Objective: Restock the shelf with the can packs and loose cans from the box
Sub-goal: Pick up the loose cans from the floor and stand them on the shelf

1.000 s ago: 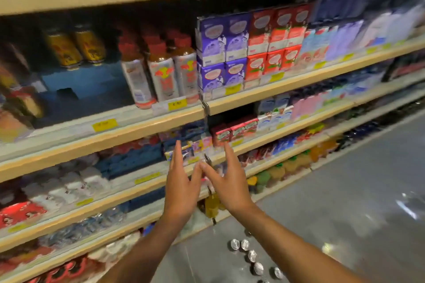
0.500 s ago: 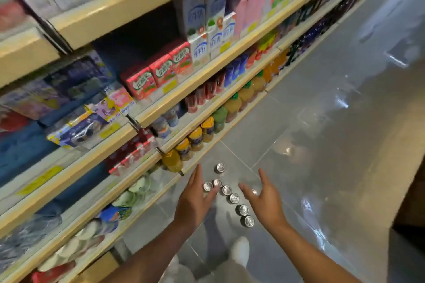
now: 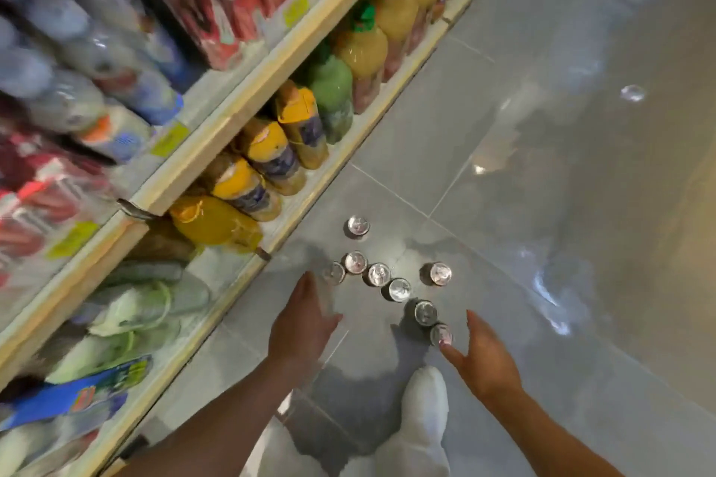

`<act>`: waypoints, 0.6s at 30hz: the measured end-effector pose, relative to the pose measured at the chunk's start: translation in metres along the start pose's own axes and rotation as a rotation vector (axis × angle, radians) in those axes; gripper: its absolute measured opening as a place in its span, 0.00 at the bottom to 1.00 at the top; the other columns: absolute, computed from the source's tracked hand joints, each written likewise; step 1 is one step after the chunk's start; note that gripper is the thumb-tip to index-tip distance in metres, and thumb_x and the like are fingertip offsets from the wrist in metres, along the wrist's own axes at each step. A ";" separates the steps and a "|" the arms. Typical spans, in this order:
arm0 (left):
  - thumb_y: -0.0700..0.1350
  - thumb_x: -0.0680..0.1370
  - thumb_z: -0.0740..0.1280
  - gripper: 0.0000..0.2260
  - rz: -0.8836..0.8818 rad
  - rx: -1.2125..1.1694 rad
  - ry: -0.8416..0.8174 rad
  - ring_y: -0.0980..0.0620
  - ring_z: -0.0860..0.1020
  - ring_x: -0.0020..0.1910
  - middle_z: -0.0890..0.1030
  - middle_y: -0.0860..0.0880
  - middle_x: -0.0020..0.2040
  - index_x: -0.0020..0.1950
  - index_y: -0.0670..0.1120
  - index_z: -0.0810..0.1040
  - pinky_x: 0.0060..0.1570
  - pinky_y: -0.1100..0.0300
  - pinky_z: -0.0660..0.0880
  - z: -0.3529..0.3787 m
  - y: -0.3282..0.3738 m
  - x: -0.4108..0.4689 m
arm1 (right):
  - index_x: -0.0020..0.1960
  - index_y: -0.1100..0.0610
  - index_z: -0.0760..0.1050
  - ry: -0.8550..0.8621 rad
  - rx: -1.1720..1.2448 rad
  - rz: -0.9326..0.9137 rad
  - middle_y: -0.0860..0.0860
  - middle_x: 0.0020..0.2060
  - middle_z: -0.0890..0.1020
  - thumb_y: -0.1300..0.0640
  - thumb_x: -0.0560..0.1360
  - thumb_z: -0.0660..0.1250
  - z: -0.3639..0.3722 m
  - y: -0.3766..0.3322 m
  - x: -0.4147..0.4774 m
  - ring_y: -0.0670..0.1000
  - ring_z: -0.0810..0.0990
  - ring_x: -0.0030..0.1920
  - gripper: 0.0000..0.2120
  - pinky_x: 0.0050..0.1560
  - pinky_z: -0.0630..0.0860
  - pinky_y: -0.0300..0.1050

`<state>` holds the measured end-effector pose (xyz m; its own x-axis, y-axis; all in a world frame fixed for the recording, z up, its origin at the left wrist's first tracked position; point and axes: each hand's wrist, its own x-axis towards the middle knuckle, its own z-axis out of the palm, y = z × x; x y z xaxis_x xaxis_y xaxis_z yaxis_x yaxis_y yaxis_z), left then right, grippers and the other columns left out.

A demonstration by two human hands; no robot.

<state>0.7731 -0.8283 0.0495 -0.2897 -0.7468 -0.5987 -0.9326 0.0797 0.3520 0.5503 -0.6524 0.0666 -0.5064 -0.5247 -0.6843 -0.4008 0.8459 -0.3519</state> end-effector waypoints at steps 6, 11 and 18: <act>0.53 0.75 0.71 0.40 -0.025 0.192 0.008 0.48 0.63 0.75 0.59 0.47 0.79 0.79 0.44 0.53 0.66 0.53 0.69 0.074 -0.029 0.087 | 0.75 0.58 0.62 -0.092 -0.152 0.079 0.56 0.72 0.69 0.46 0.74 0.71 0.078 0.069 0.076 0.57 0.69 0.71 0.35 0.67 0.68 0.48; 0.52 0.73 0.73 0.43 0.021 0.275 0.021 0.48 0.60 0.76 0.57 0.48 0.79 0.80 0.48 0.51 0.64 0.51 0.72 0.124 -0.048 0.151 | 0.77 0.53 0.59 -0.096 -0.175 0.069 0.53 0.74 0.67 0.44 0.70 0.74 0.128 0.104 0.127 0.58 0.72 0.67 0.42 0.64 0.73 0.50; 0.52 0.76 0.69 0.35 0.037 0.432 -0.036 0.41 0.79 0.57 0.59 0.46 0.76 0.77 0.48 0.54 0.48 0.50 0.77 0.155 -0.055 0.191 | 0.76 0.48 0.58 -0.102 -0.267 0.105 0.48 0.73 0.67 0.42 0.73 0.70 0.161 0.118 0.158 0.53 0.78 0.60 0.36 0.52 0.79 0.42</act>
<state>0.7353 -0.8733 -0.1958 -0.3248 -0.7151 -0.6190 -0.9236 0.3807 0.0448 0.5460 -0.6205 -0.1860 -0.4823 -0.4117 -0.7733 -0.5434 0.8329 -0.1045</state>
